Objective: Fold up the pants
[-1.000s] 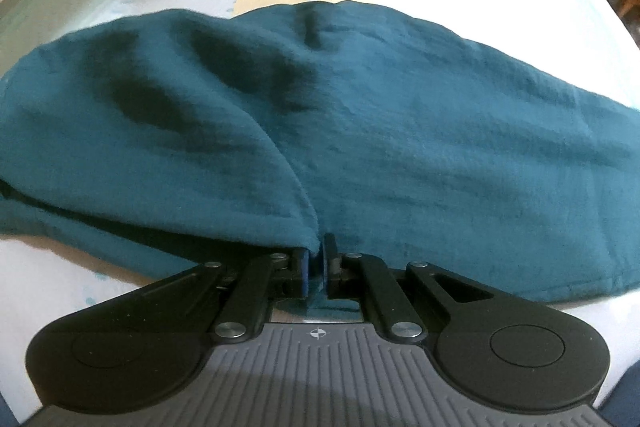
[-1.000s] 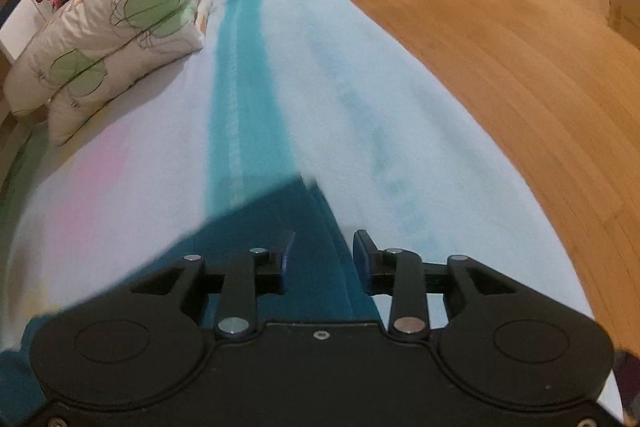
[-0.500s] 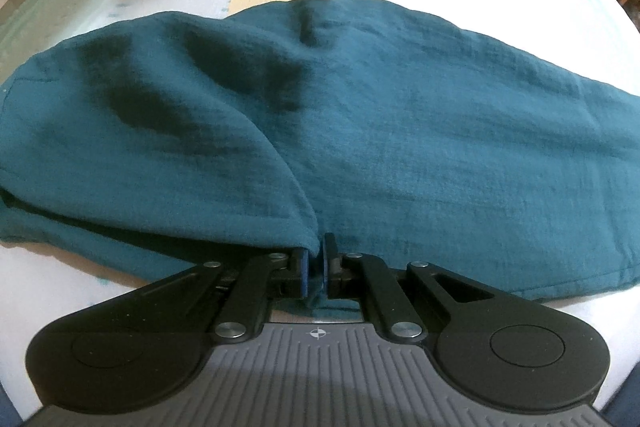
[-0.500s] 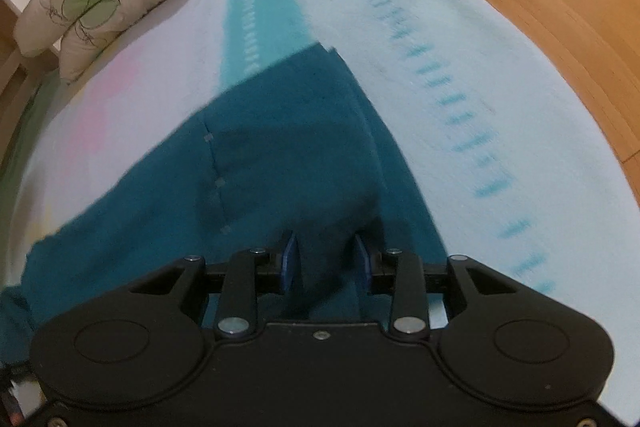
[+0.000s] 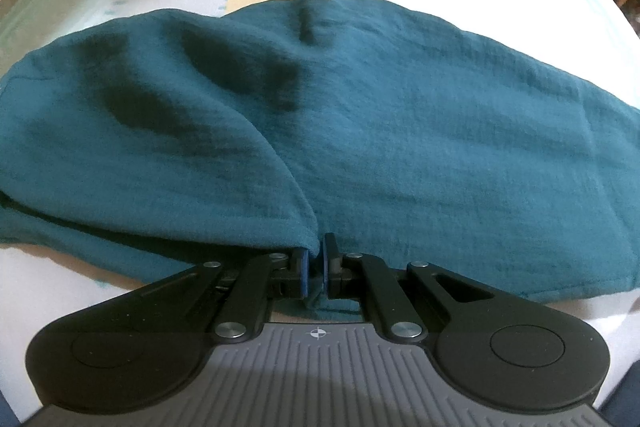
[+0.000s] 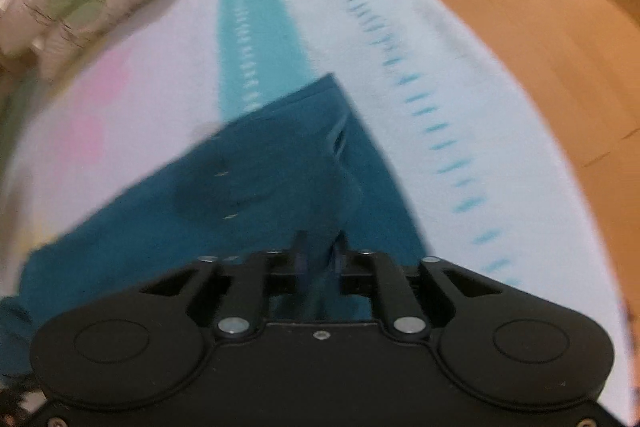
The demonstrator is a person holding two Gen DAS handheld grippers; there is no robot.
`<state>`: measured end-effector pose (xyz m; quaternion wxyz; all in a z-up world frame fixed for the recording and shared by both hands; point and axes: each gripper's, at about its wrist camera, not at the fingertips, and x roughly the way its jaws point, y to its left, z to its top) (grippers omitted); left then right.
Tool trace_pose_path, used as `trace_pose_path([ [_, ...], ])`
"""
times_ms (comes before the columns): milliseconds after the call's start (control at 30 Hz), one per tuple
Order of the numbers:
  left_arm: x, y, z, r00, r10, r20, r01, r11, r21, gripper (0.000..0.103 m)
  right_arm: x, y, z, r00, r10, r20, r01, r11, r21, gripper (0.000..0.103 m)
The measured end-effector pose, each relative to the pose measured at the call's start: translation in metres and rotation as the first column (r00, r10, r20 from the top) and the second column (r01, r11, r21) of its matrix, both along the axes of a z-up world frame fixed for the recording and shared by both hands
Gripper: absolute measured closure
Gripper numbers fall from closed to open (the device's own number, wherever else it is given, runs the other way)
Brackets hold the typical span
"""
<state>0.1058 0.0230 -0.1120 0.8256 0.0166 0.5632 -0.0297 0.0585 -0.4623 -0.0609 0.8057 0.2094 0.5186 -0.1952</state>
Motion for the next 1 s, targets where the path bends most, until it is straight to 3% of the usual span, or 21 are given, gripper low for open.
trace_pose_path([
  [33, 0.000, 0.000, 0.000, 1.000, -0.004, 0.003, 0.004, 1.000, 0.002, 0.097, 0.001, 0.000, -0.002, 1.000, -0.013, -0.028, 0.011, 0.998, -0.063, 0.049],
  [100, -0.003, 0.000, 0.001, 1.000, -0.016, 0.009, 0.016, 1.000, 0.006, 0.097, -0.001, -0.004, -0.003, 0.998, -0.047, -0.038, 0.041, 0.991, -0.127, 0.049],
  [233, -0.009, 0.004, 0.005, 0.999, -0.030, 0.020, 0.030, 1.000, -0.008, 0.097, -0.009, -0.006, 0.004, 0.997, -0.075, 0.028, 0.075, 0.997, -0.002, 0.049],
  [367, -0.017, 0.011, 0.014, 0.998, -0.037, 0.041, 0.038, 0.999, -0.025, 0.097, -0.004, 0.023, 0.013, 0.999, 0.011, 0.049, -0.010, 1.000, -0.020, 0.049],
  [600, -0.043, 0.034, 0.027, 0.997, -0.065, 0.047, 0.068, 0.996, -0.063, 0.092, 0.020, 0.085, 0.018, 0.985, 0.156, 0.068, -0.158, 0.987, 0.028, 0.049],
  [833, -0.062, 0.064, 0.032, 0.998, -0.064, 0.028, 0.066, 0.994, -0.088, 0.092, 0.049, 0.175, 0.022, 0.931, 0.353, 0.095, -0.360, 0.931, 0.063, 0.049],
  [1000, -0.059, 0.094, 0.053, 0.996, -0.040, 0.075, 0.045, 0.996, -0.073, 0.092, 0.066, 0.251, 0.027, 0.854, 0.490, 0.173, -0.511, 0.853, 0.104, 0.049],
])
